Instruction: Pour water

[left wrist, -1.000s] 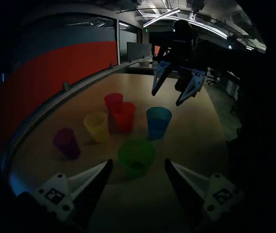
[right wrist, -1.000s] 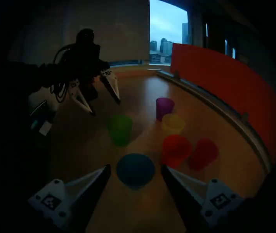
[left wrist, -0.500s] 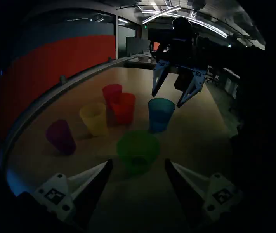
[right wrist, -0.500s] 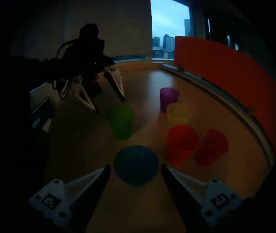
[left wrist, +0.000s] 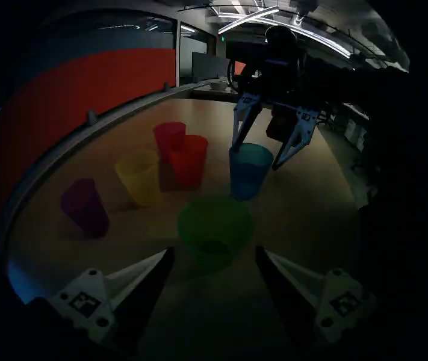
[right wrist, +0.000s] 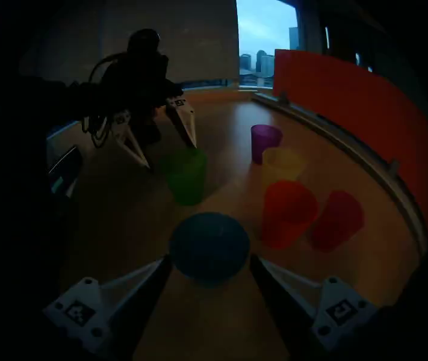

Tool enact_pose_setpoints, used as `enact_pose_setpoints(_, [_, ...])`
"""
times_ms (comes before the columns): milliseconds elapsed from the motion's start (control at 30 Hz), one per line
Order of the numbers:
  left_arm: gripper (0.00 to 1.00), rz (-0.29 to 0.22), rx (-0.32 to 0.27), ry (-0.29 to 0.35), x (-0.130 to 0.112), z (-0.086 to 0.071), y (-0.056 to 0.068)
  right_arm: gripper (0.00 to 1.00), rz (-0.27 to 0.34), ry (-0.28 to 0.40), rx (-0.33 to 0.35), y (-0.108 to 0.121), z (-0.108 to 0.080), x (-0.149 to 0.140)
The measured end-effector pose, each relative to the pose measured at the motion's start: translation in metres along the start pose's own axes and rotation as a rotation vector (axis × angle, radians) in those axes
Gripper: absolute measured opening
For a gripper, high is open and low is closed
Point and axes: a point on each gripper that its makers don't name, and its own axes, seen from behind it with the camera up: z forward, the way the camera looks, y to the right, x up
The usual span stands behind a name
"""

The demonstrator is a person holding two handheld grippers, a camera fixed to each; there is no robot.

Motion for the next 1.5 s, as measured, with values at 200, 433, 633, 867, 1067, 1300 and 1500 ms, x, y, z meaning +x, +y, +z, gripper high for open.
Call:
enact_pose_setpoints(200, [0.89,0.004,-0.014,-0.004,-0.001,0.006,0.001,1.0,-0.001,0.004,0.014,0.0,0.01,-0.002])
enact_pose_setpoints(433, [0.88,0.002,-0.023,-0.013,-0.005,0.015,0.001,1.0,-0.013,0.001,0.026,-0.001,0.02,-0.005])
enact_pose_setpoints(633, [0.87,-0.01,-0.026,-0.001,-0.004,0.021,-0.002,1.0,-0.012,0.003,0.029,0.0,0.024,-0.006])
enact_pose_setpoints(867, [0.86,-0.014,-0.038,0.014,-0.002,0.026,-0.001,1.0,-0.007,0.004,0.033,0.001,0.028,-0.007])
enact_pose_setpoints(1067, [0.85,-0.012,-0.034,0.022,-0.003,0.032,-0.003,1.0,-0.005,0.007,0.034,0.002,0.031,-0.008])
enact_pose_setpoints(1300, [0.84,-0.016,-0.023,0.027,-0.001,0.034,-0.006,0.99,-0.008,0.014,0.03,0.003,0.033,-0.008])
enact_pose_setpoints(1500, [0.83,0.002,-0.012,-0.005,-0.006,0.038,-0.008,0.98,-0.009,0.016,0.032,0.003,0.035,-0.008])
